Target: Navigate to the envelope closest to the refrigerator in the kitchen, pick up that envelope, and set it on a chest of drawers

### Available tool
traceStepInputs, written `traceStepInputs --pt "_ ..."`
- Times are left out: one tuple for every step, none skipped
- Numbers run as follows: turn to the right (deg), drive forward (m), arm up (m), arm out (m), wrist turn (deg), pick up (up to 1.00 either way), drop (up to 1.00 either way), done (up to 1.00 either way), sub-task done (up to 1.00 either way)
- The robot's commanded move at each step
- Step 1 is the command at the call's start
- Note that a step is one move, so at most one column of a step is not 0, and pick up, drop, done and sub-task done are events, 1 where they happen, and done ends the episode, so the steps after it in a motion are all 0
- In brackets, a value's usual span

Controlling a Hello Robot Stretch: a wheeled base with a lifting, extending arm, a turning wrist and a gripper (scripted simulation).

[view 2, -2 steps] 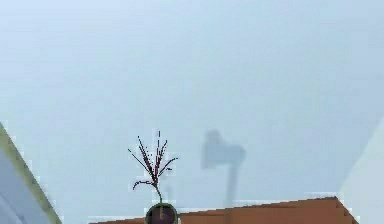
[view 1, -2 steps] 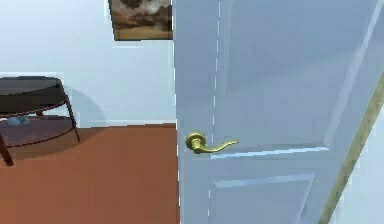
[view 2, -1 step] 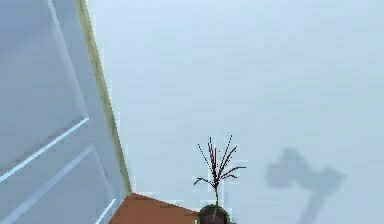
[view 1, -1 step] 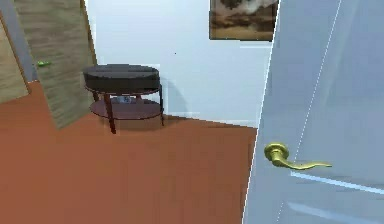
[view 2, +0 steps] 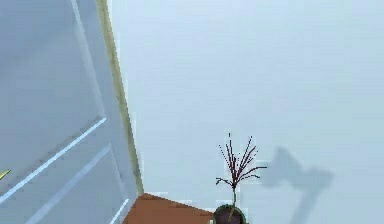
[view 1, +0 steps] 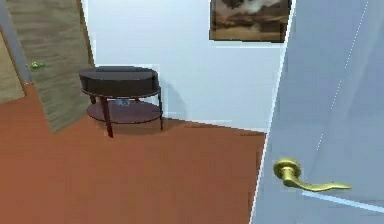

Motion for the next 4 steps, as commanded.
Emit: traceStepInputs --pt "-18.0 0.0 0.0 0.0 0.0 0.0 0.0 0.0 0.0" --pt "0.0 0.6 0.0 0.0 0.0 0.0 0.0 0.0 0.0" --pt "36.0 0.0 0.0 0.0 0.0 0.0 0.0 0.0 0.0" --pt "0.0 0.35 0.0 0.0 0.0 0.0 0.0 0.0 0.0"
